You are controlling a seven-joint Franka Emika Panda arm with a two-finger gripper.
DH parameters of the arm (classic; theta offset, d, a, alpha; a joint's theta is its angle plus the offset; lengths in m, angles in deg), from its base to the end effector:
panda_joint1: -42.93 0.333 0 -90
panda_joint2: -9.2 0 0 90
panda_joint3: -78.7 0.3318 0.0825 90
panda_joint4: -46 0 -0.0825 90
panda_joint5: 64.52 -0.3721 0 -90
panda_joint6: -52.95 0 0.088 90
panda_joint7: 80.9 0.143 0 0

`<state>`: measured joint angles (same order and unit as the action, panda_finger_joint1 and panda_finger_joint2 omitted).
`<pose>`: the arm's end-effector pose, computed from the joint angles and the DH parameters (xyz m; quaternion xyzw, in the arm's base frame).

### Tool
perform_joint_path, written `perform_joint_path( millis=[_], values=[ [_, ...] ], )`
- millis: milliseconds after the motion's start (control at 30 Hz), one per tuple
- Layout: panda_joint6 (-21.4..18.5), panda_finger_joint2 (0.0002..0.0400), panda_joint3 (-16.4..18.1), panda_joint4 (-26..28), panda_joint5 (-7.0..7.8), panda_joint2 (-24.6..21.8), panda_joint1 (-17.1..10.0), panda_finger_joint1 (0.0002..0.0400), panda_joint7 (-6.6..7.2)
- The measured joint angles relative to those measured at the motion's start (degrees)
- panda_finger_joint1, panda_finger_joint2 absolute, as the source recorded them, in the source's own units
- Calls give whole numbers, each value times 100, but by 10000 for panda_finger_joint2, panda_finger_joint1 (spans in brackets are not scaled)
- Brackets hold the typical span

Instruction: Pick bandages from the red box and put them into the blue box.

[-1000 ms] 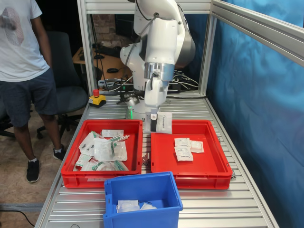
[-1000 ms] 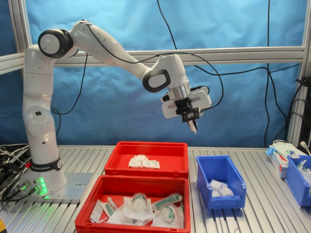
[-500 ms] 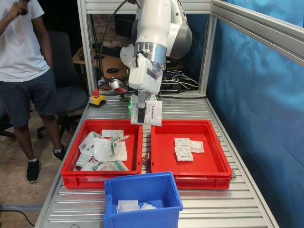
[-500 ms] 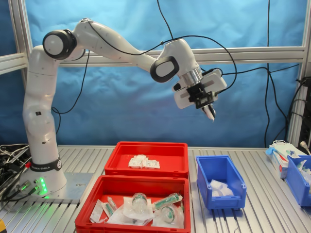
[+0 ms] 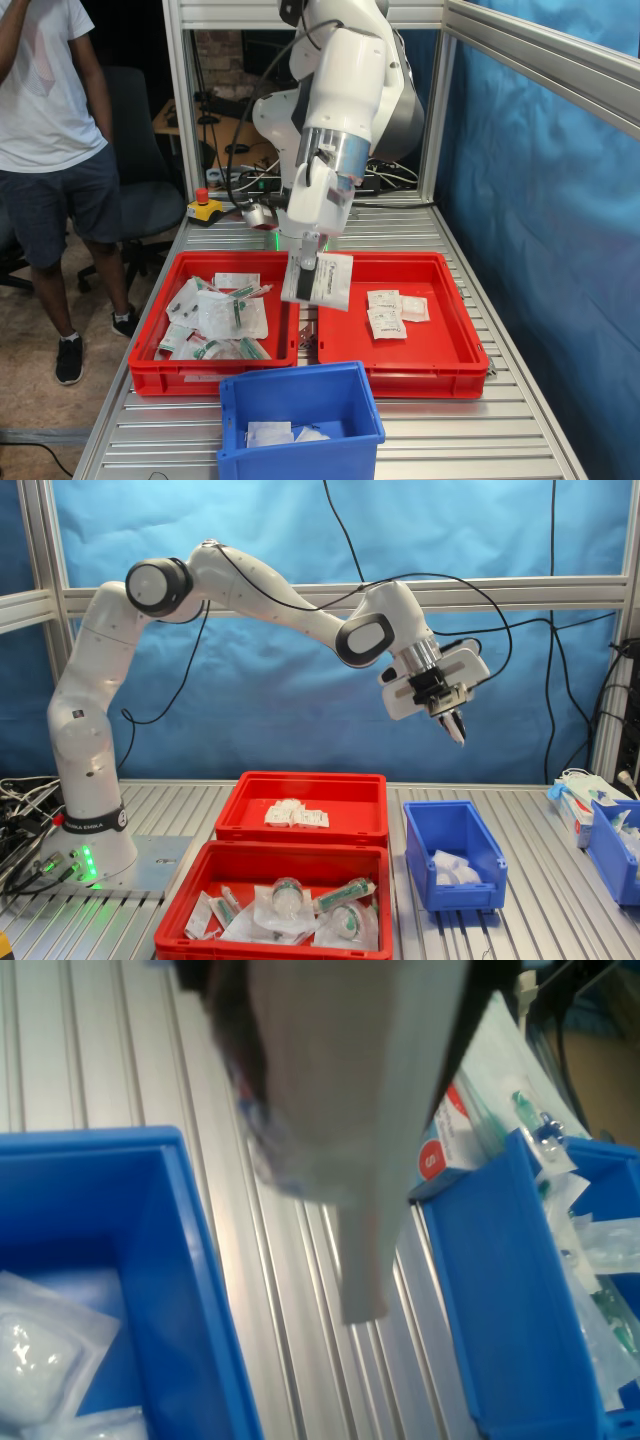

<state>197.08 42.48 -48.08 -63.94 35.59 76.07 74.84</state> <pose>0.7159 0.0258 0.4341 -0.2356 0.9321 -0.1803 0.2079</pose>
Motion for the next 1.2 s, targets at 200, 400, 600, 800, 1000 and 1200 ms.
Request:
perform_joint_path(
  millis=[200, 400, 600, 800, 1000, 1200],
  values=[
    [0, 65, 0, 83, -20, 252, -8, 65, 0],
    [-3, 65, 0, 80, -26, 329, -8, 65, 0],
    [-3, 65, 0, 56, -30, 339, -9, 65, 0],
    [-3, 65, 0, 38, -31, 368, -10, 65, 0],
    [-1, 65, 0, 34, -32, 414, -10, 65, 0],
    [-1, 65, 0, 34, -32, 445, -10, 65, 0]
  ],
)
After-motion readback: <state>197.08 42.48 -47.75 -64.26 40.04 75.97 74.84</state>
